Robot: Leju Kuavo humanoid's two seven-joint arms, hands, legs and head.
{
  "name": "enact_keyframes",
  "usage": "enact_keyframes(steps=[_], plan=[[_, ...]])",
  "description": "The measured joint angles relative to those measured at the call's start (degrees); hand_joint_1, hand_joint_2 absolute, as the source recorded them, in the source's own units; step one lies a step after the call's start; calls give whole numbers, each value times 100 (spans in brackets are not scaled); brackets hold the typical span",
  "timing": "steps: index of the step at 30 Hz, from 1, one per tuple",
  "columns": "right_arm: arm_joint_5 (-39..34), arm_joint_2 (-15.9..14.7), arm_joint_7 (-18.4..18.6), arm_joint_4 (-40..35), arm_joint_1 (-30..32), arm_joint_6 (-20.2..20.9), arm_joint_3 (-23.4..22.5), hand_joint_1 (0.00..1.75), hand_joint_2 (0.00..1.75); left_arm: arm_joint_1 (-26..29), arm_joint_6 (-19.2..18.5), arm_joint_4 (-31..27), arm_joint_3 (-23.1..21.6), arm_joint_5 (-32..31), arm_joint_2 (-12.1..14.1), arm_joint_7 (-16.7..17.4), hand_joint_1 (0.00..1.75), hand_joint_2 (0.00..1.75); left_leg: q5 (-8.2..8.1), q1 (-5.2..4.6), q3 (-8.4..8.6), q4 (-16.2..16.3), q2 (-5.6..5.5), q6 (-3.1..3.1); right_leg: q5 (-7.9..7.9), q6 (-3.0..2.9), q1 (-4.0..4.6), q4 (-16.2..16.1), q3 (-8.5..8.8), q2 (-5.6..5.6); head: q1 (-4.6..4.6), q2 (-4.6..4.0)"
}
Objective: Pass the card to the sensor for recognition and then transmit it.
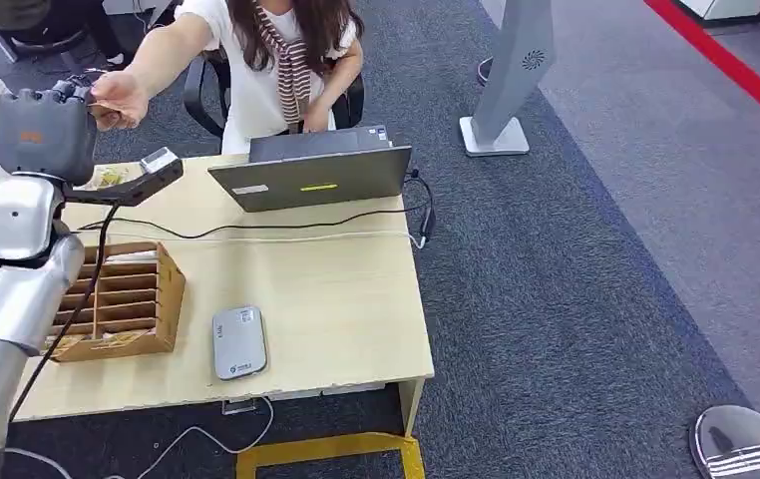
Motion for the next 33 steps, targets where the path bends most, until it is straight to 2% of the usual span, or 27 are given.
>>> enact_keyframes(steps=[5,6,13,16,18,22,23,26,29,33], plan=[[0,0,22,0,0,9,0,0,175,3,33,172,7,-15,11,11,175,175,0,0,-3,0,0,0,0,0,0,0,-1,0,0,0],[2,0,44,0,0,7,0,0,175,3,46,194,9,-28,15,17,0,175,0,0,-3,0,0,0,0,0,0,0,-2,1,0,0],[9,-2,63,0,1,-2,0,0,175,61,329,312,35,-72,24,177,0,175,-1,0,-5,0,-1,0,-1,0,0,-1,-3,0,0,0],[-39,-2,61,0,1,-4,0,0,175,222,577,238,114,90,7,-75,0,175,0,-1,-2,0,1,0,-1,0,-1,0,-3,1,0,0],[-88,-2,61,0,3,-4,0,0,175,521,579,-99,131,219,-7,-309,0,175,-1,-1,-2,0,1,0,-1,0,-1,-1,-3,1,2,0],[-221,-2,70,0,8,-22,-26,0,175,1568,417,-1449,138,563,22,-531,0,175,-5,-3,-5,-2,5,0,-2,1,-3,-1,-3,4,2,0],[-262,-2,63,0,16,-37,-42,0,175,1913,396,-1895,138,640,39,-542,0,175,-8,-3,-5,-1,7,1,-3,2,-2,-2,-4,8,0,0],[-323,0,63,0,41,-118,-85,0,175,2615,378,-2740,138,714,120,-551,0,175,-11,-2,-13,-2,12,4,-4,2,-2,-3,-11,12,2,0],[-457,31,61,2,46,-243,-173,0,175,3288,380,-3542,140,815,322,-702,0,175,-12,-2,-9,-7,16,5,-8,4,-2,-3,-12,14,4,0],[-677,94,50,4,73,-360,-339,0,175,4736,232,-4848,188,741,761,-682,0,175,-27,0,1,-13,40,-5,-17,-4,-2,-2,-13,41,0,0]])
